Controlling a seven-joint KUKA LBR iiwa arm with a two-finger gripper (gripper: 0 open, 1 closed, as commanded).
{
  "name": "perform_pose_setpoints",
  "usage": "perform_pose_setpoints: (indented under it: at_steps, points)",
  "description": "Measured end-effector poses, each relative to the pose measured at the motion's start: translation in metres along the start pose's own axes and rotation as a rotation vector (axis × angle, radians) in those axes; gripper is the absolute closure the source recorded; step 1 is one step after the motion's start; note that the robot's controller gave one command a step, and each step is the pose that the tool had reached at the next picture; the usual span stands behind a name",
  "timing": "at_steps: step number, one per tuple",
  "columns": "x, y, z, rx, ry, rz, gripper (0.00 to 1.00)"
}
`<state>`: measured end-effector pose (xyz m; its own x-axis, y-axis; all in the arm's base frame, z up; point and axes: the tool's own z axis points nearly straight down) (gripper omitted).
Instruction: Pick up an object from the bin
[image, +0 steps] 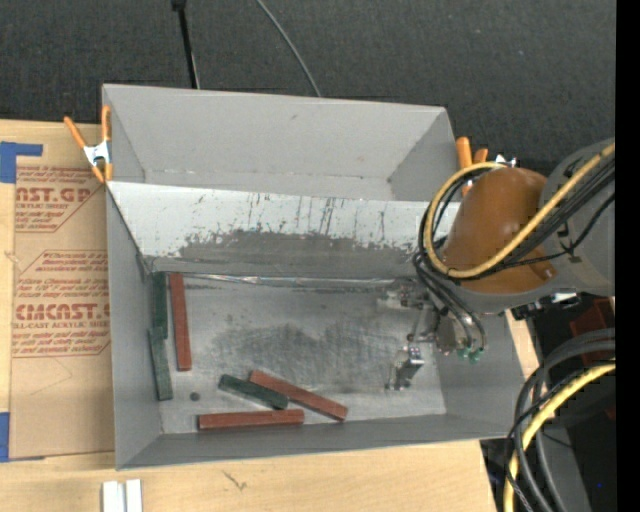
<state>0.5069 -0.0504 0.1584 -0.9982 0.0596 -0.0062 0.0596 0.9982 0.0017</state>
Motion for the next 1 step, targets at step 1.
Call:
perform_pose_setpoints:
  at_steps: [1]
  points:
    - [0.0229,-0.0224,0.0861,0.001,0.012,-0.065,1.0]
